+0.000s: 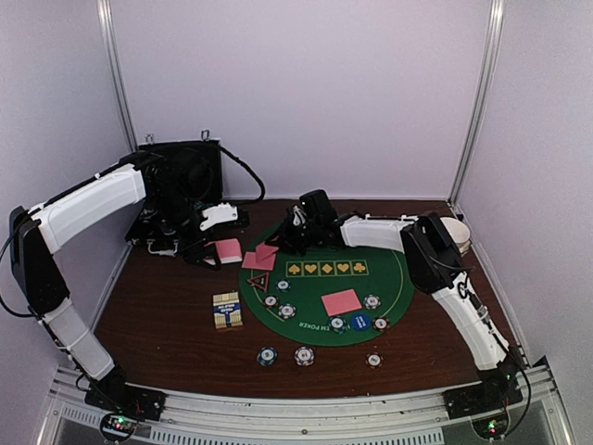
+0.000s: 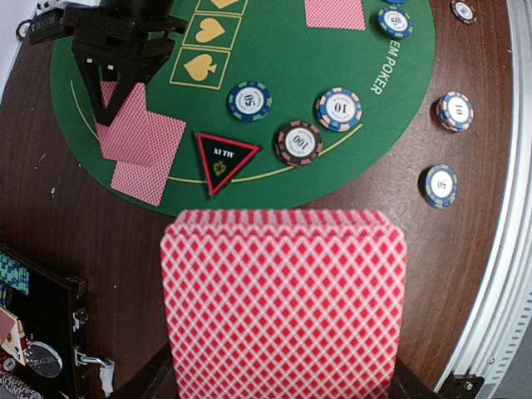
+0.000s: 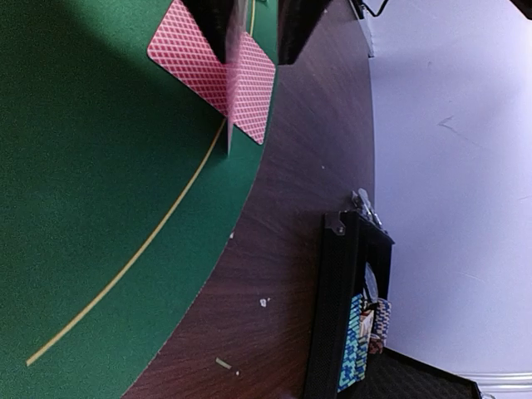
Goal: Distribute texas hold em gaming equipment
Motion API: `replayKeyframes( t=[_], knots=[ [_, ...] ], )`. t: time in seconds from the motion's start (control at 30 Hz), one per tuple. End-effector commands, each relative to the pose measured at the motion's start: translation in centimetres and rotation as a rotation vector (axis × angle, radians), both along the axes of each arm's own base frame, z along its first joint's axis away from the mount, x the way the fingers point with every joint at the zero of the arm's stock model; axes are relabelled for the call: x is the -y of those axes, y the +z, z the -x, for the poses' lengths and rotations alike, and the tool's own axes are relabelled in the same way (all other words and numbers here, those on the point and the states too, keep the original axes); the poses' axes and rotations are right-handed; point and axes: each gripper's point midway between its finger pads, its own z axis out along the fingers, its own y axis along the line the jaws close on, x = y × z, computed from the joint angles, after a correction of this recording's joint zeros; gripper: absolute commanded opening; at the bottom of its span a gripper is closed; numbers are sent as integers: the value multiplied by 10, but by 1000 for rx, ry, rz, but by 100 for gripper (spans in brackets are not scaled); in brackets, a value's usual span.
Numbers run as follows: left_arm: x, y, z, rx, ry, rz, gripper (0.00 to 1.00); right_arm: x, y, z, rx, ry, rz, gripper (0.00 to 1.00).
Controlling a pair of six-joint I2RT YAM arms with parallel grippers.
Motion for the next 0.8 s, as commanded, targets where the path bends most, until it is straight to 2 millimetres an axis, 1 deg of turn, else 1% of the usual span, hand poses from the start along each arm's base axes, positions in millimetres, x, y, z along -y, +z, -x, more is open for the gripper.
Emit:
replayKeyframes(
  t=[0.0, 0.07, 0.2, 0.3, 0.43, 0.63, 0.77],
  knots=[
    [0, 11, 0, 27, -7, 39, 0, -4, -16, 9, 17, 15, 116, 28],
    [0, 11, 1, 26, -8, 40, 0, 0, -13, 11, 35, 21, 152, 37],
    [0, 11, 2, 24, -8, 41, 0, 9, -4, 15, 71, 28, 205, 48],
    [0, 12, 3, 24, -8, 45, 0, 15, 5, 17, 98, 36, 237, 51],
    [0, 11, 3, 19, -7, 45, 0, 18, 21, 20, 143, 65, 256, 56],
    [-1, 11, 3, 23, -2, 42, 0, 20, 44, 31, 177, 105, 247, 64],
    [-1, 11, 2, 27, 2, 39, 0, 23, 71, 41, 230, 119, 206, 71]
  ],
)
